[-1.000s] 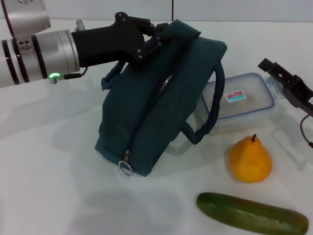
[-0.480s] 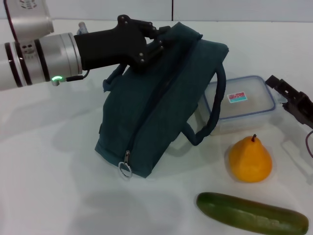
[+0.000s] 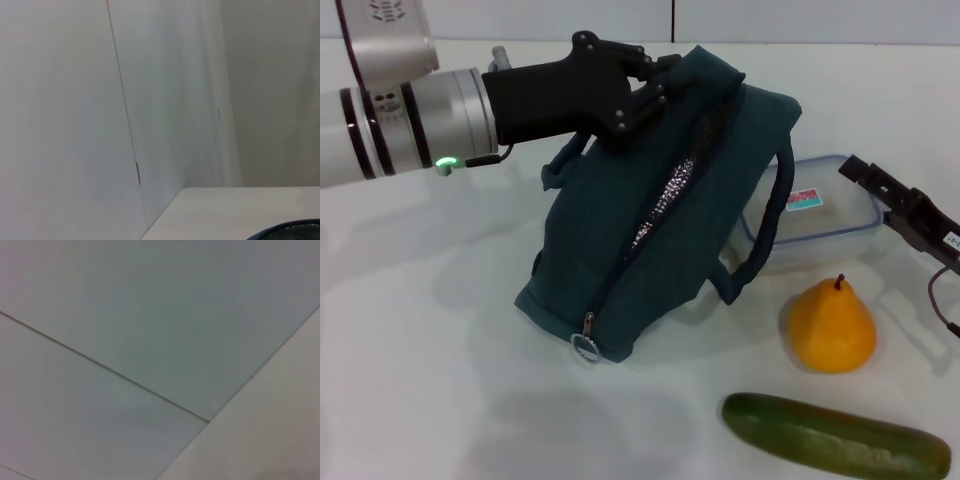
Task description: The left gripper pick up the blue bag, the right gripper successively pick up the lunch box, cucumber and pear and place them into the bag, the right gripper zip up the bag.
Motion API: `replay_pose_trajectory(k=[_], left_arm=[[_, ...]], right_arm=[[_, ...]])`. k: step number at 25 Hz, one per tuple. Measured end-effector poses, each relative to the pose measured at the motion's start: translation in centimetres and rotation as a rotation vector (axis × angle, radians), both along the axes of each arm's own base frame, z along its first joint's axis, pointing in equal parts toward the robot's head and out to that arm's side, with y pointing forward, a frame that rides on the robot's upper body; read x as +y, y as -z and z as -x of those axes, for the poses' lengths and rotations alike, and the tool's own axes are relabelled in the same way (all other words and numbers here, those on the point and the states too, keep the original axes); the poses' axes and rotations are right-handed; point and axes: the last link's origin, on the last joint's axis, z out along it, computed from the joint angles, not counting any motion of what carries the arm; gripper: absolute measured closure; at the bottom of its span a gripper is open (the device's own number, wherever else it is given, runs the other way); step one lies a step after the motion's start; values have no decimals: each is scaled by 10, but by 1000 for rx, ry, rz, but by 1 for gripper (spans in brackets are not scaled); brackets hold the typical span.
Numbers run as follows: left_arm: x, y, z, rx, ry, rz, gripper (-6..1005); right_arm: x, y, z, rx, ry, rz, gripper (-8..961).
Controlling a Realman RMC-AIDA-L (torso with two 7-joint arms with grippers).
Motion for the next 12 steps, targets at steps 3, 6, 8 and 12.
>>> replay_pose_trajectory(k=[3, 6, 8, 12], left_arm=[[0, 0, 0, -1, 0, -1, 869], [0, 0, 0, -1, 0, -2, 870], [0, 0, 0, -1, 0, -2, 870], [0, 0, -1, 3, 16, -17, 870]], right_arm=[[2, -3, 1, 8, -4, -17, 98], [4, -4, 3, 13, -6, -28, 99], [5, -4, 4, 15, -8, -30, 99], [8, -5, 6, 20, -9, -35, 99]])
